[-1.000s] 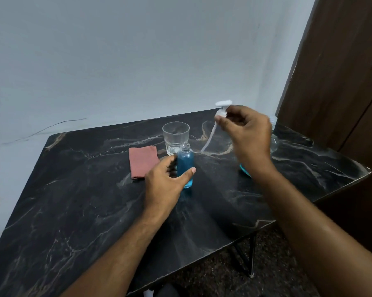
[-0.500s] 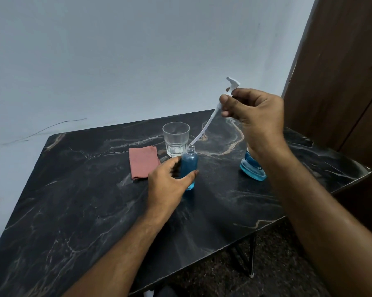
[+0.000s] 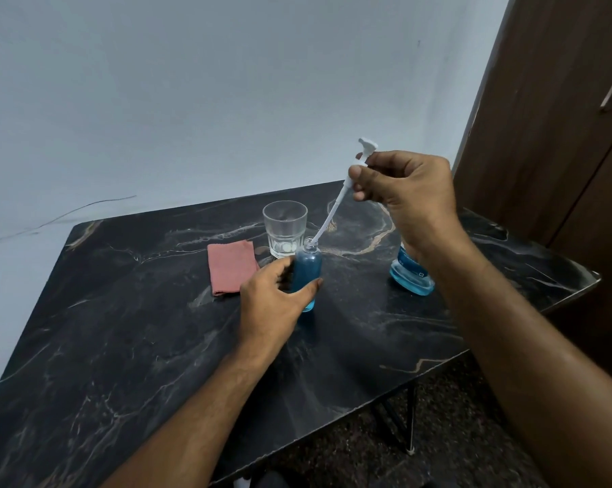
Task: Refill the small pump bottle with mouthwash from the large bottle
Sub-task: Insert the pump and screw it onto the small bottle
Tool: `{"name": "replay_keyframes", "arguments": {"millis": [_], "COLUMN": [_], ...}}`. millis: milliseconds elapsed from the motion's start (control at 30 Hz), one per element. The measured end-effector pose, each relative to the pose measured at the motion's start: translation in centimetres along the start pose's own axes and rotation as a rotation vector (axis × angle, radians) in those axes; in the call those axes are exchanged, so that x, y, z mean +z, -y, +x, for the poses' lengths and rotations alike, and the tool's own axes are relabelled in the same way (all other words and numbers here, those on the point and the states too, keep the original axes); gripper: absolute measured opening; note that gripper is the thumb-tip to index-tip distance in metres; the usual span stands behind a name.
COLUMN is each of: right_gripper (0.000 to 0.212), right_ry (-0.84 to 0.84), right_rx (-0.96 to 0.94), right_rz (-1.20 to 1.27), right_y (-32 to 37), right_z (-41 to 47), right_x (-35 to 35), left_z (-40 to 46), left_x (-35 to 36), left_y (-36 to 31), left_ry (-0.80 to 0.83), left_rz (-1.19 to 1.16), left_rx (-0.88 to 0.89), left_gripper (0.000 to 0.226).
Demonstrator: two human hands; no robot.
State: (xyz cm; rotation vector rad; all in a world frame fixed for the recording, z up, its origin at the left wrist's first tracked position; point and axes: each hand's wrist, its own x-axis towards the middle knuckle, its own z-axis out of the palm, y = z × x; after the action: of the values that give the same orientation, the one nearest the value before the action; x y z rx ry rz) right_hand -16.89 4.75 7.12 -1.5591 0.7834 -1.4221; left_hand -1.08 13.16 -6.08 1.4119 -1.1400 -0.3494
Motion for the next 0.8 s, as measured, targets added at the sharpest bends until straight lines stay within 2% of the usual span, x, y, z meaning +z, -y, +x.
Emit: {"name": "replay_keyframes", "arguments": {"millis": [267, 567, 800], "right_gripper": [0.034, 0.025, 0.024], "right_ry": [0.23, 0.374, 0.37], "right_rx": [0.032, 0.094, 0.136], "right_rz": [-0.284, -0.31, -0.297], "right_y": [-2.6, -4.0, -4.1], "right_z": [-1.4, -2.2, -2.0], "right_x": [2.1, 2.3, 2.0], "left_z": [0.0, 0.0, 0.0], "left_x": [0.1, -0.1, -0.1], "left_y": [-0.1, -0.1, -0.2], "left_ry": [0.011, -0.004, -0.009], "left_rz": [0.07, 0.072, 0.076], "left_rx": [0.032, 0.03, 0.037], "left_gripper": [0.041, 0.039, 0.041]}}
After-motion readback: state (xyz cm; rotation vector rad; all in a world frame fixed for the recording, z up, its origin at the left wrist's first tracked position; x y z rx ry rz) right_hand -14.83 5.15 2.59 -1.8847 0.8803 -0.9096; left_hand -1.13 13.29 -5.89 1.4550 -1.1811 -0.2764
